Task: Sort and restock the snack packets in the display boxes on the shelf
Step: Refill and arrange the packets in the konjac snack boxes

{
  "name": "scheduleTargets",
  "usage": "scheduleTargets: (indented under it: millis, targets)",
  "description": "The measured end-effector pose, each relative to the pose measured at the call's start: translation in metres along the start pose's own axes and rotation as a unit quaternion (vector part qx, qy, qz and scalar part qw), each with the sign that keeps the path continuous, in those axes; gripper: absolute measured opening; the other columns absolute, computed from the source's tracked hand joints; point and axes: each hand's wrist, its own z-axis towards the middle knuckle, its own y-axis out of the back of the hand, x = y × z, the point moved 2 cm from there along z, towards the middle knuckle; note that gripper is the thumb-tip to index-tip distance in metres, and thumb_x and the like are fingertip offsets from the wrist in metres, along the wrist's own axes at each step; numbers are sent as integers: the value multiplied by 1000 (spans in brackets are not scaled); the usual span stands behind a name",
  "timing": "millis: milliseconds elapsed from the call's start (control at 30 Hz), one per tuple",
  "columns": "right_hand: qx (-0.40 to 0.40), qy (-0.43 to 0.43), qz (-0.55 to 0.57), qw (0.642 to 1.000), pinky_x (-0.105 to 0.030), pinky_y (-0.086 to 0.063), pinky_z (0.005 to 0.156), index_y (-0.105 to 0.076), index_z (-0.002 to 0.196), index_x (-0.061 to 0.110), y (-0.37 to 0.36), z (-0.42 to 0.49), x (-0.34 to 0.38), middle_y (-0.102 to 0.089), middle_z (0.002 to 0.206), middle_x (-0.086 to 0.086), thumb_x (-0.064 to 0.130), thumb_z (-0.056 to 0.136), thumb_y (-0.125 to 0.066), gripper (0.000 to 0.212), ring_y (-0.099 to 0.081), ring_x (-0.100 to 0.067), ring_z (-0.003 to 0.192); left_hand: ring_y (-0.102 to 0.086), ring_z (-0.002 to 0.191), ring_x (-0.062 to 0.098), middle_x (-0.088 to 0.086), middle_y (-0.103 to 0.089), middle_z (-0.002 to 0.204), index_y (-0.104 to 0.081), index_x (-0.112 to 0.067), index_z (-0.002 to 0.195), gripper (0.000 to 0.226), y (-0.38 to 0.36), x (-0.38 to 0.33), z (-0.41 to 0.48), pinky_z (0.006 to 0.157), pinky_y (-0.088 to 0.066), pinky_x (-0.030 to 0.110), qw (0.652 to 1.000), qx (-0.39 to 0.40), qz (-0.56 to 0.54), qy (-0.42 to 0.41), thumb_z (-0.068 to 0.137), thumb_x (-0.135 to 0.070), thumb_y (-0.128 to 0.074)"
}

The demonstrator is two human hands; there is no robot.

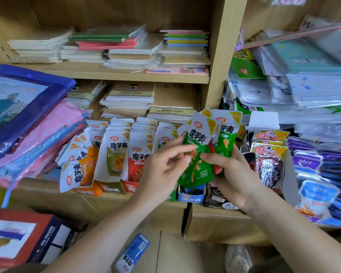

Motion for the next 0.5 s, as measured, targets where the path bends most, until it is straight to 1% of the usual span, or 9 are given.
scheduleTargets:
  millis: [67,100,167,233,267,333,400,467,500]
  targets:
    - [-19,10,-15,1000,-52,-58,89,-53,136,10,0,1,-5,-70,124,-15,-13,84,-65,58,-68,-37,113,-69,82,4,-9,-66,129,-73,-27,112,26,4,5,5,72,-57,22,998,-63,-6,28,92,-11,-71]
    - [-24,16,-18,999,-52,-58,89,-53,136,9,0,1,-7,-70,124,-16,-12,82,-66,59,-68,-37,113,-68,80,6,-12,-69,121,-72,-27,115,29,6,6,7,71,-55,22,996,-83,10,39,90,-15,-75]
    - [-30,38,-17,999,-49,-60,86,-52,136,7,-2,1,-9,-70,124,-18,-12,80,-69,61,-68,-37,113,-65,92,3,-16,-68,117,-64,-29,128,44,11,12,11,78,-52,19,991,-93,42,81,86,-28,-79]
    - [-35,74,-26,996,-48,-60,85,-51,136,4,-4,2,-8,-69,124,-20,-11,78,-70,63,-69,-38,112,-64,105,4,-15,-68,119,-61,-28,132,51,16,16,13,90,-53,26,985,-74,22,157,85,-39,-79]
    - [-37,92,-34,994,-51,-59,87,-50,136,3,-5,2,-7,-69,124,-21,-11,77,-71,64,-68,-38,113,-66,105,6,-12,-71,116,-66,-26,127,45,18,17,14,93,-55,32,981,-57,-8,187,86,-41,-78]
    - [-41,113,-44,992,-57,-56,92,-49,136,2,-7,2,-6,-67,126,-21,-12,76,-71,66,-67,-40,114,-72,90,9,-4,-77,97,-75,-21,104,21,19,13,11,86,-57,37,978,-34,-61,198,88,-34,-77]
    - [-47,110,-44,992,-59,-55,93,-49,136,2,-8,3,-7,-68,126,-21,-17,78,-69,65,-67,-40,114,-71,78,13,4,-77,84,-77,-15,90,11,23,11,10,73,-54,34,980,-59,-78,173,88,-25,-77]
    - [-74,88,-26,993,-58,-58,89,-50,135,3,-7,5,-8,-70,123,-20,-20,79,-67,63,-69,-40,110,-71,76,16,6,-77,82,-78,-15,88,4,32,14,13,69,-53,34,977,-106,-89,165,88,-20,-78]
    - [-92,82,-14,992,-58,-59,85,-51,135,3,-4,7,-9,-70,121,-19,-20,79,-66,62,-70,-40,107,-72,78,18,5,-77,83,-78,-17,87,1,39,16,15,70,-55,37,972,-137,-95,168,87,-19,-78]
